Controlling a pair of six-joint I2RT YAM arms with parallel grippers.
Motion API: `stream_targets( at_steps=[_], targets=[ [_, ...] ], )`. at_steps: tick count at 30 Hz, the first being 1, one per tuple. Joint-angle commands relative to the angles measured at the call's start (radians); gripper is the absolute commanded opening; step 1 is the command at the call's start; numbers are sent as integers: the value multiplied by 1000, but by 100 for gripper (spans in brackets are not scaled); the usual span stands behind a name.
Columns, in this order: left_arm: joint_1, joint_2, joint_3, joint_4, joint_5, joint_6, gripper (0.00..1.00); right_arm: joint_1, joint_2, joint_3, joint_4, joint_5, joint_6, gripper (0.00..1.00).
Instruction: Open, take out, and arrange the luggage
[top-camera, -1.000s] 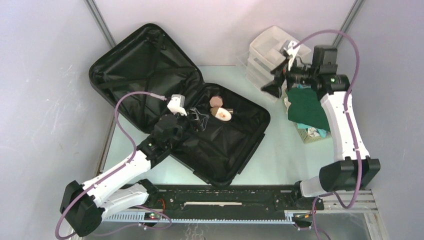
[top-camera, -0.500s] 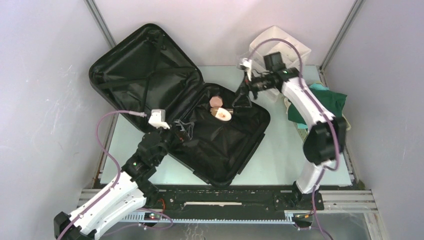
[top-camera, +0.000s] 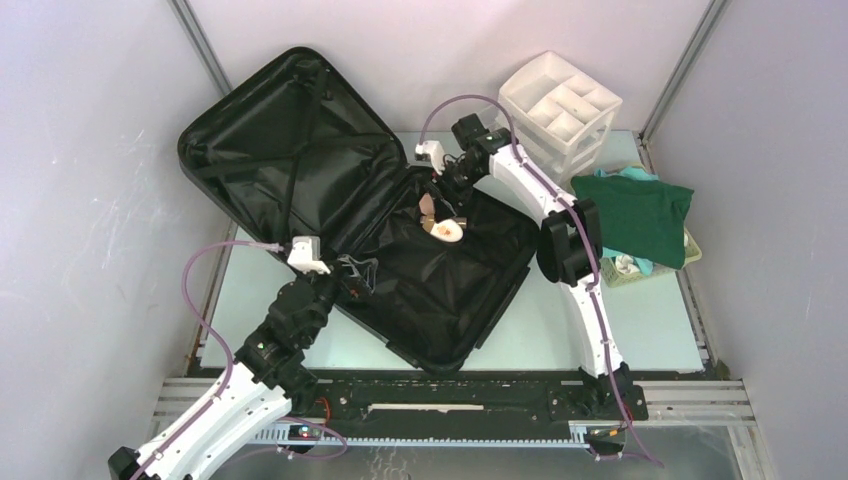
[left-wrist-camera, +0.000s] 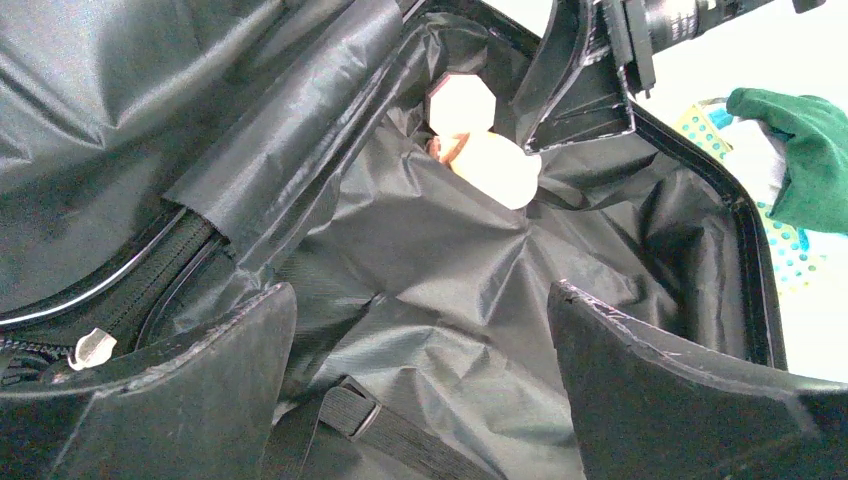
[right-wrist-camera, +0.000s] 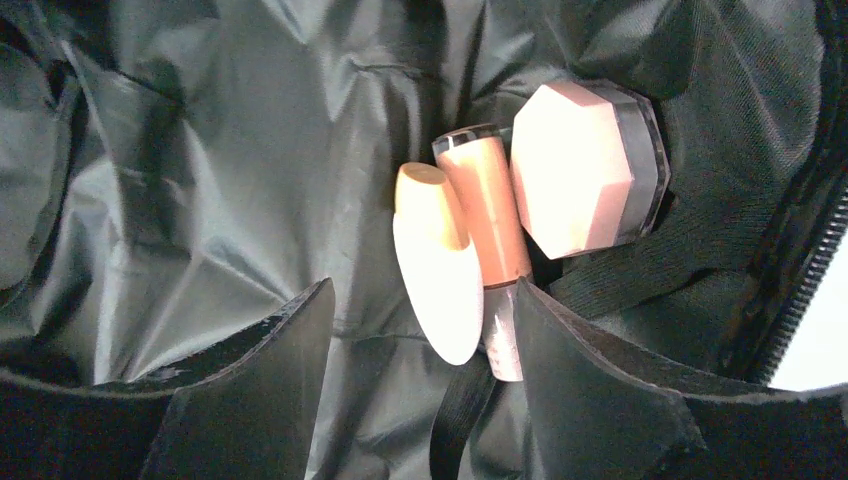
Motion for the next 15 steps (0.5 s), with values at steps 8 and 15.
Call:
stream_targets(
  at_steps=[8, 15],
  targets=[
    [7, 32, -15, 4, -15, 9, 100, 29, 75, 56, -9, 136, 36, 72],
    [8, 34, -16, 10, -2, 13, 100, 47, 82, 30, -54, 58, 7, 59]
  ],
)
